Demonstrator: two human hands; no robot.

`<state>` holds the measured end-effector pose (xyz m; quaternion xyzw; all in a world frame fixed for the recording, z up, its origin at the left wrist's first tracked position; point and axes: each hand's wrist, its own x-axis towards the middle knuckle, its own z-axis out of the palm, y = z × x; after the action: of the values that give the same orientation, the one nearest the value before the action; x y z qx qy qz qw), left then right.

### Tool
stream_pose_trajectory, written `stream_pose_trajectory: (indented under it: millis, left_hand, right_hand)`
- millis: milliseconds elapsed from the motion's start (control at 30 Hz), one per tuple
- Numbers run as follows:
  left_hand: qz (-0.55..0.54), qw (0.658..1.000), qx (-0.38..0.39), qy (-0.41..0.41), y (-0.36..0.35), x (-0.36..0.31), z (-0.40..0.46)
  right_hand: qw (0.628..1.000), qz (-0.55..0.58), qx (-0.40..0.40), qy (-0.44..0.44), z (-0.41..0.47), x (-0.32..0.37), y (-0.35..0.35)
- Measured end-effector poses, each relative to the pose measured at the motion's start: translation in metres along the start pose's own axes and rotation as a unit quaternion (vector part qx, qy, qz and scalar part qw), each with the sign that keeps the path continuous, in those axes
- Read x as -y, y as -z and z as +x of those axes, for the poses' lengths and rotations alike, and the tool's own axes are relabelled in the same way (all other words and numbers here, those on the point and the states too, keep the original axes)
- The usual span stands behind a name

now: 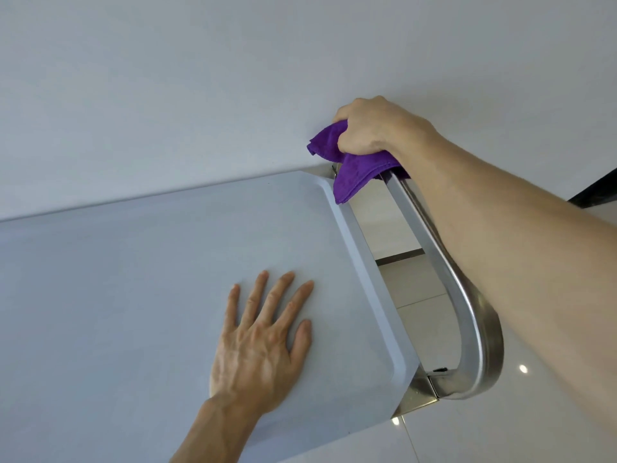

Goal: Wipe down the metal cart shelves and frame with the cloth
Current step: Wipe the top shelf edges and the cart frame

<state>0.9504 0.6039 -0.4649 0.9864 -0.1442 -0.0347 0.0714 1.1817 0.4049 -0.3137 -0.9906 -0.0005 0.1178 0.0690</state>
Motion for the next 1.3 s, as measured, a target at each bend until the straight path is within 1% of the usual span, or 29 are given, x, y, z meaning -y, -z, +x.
stream_pose_trajectory:
  millis: [133,167,333,500,633,700,733,833,933,1100,1200,1300]
  left_hand:
    - [-0.002,1.0,0.009,0.004,0.001,0.0,0.0]
    - [0.001,1.0,0.011,0.005,0.001,0.0,0.0]
    - [0.0,1.0,0.019,0.01,0.0,0.0,-0.001]
    - [-0.009,1.0,0.005,0.011,-0.002,0.0,-0.001]
    - [-0.009,1.0,-0.005,0.01,-0.003,0.0,-0.001]
    - [-0.008,1.0,-0.008,0.009,-0.004,0.0,-0.002]
    - [-0.009,1.0,-0.008,0.008,-0.004,0.0,-0.002]
    - [-0.01,1.0,-0.015,0.004,-0.006,0.001,-0.003]
    - [-0.012,1.0,-0.02,0.004,-0.008,0.002,-0.002]
    - [-0.032,0.999,-0.021,0.0,-0.007,0.001,-0.003]
    - [-0.028,0.999,-0.021,-0.007,-0.008,0.001,-0.002]
    - [-0.034,0.999,-0.035,-0.014,-0.009,0.003,-0.003]
  right_hand:
    - [0.992,0.108,-0.063,0.023,-0.032,-0.016,-0.011]
    - [0.99,0.119,-0.076,0.029,-0.044,-0.019,-0.016]
    - [0.99,0.028,-0.133,0.042,-0.112,-0.025,-0.041]
    - [0.985,0.048,-0.159,0.046,-0.166,-0.039,-0.056]
    - [0.97,0.027,-0.238,0.038,-0.205,-0.044,-0.079]
    - [0.958,0.047,-0.281,0.035,-0.223,-0.047,-0.092]
    - [0.951,0.078,-0.297,0.033,-0.229,-0.049,-0.098]
    - [0.936,0.194,-0.292,0.022,-0.236,-0.055,-0.107]
    - [0.916,0.237,-0.322,0.025,-0.242,-0.055,-0.113]
    - [0.851,0.291,-0.436,0.028,-0.267,-0.052,-0.157]
    - [0.82,0.315,-0.477,0.032,-0.267,-0.055,-0.178]
    - [0.789,0.355,-0.5,0.039,-0.265,-0.058,-0.194]
